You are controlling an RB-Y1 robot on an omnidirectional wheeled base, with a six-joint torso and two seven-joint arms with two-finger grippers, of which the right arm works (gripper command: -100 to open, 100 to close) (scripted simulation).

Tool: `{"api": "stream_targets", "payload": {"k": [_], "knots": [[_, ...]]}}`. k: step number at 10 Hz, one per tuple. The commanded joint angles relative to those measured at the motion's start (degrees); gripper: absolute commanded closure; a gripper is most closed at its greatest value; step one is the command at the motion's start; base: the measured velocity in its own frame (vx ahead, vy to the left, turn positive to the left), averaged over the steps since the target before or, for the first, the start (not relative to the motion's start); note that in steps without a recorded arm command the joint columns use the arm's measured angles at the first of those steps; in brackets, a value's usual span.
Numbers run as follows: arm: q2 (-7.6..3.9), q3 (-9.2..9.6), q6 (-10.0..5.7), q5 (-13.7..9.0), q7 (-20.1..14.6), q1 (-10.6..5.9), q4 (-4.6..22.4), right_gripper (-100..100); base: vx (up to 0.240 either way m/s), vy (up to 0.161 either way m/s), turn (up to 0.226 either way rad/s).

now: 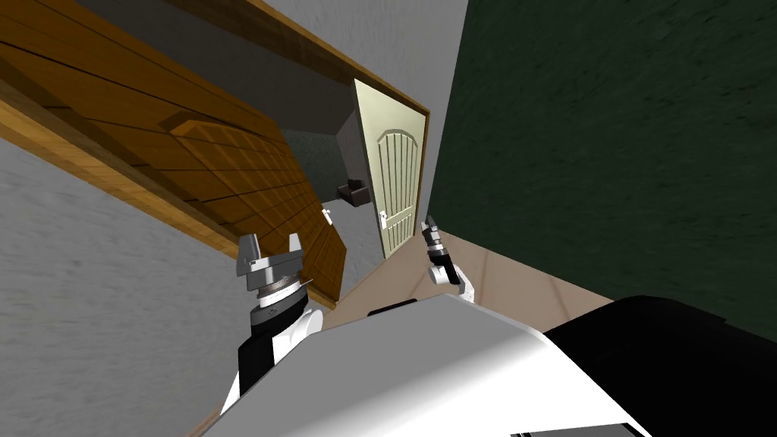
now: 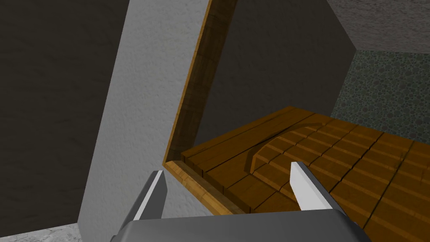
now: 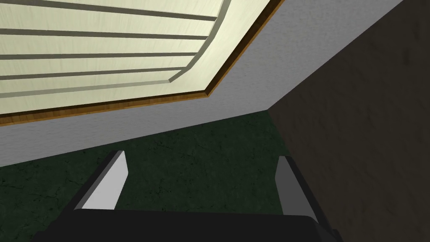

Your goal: Push the door open

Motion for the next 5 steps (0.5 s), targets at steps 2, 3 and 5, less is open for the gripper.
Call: {"api": "stream_targets", "payload": {"k": [2,3,5], "knots": [[-0.93,-0.12,0.62,-0.46,-0.77,-2.27,4.04,-100,0.027,-0.051,0.099],[-1.45,-0.09,0.70,-0.71,-1.20,-3.55,5.50,-100,0.037,-0.058,0.240],[-1.98,-0.06,0.79,-0.97,-1.64,-4.85,8.52,-100,0.031,-0.050,0.089]]}}
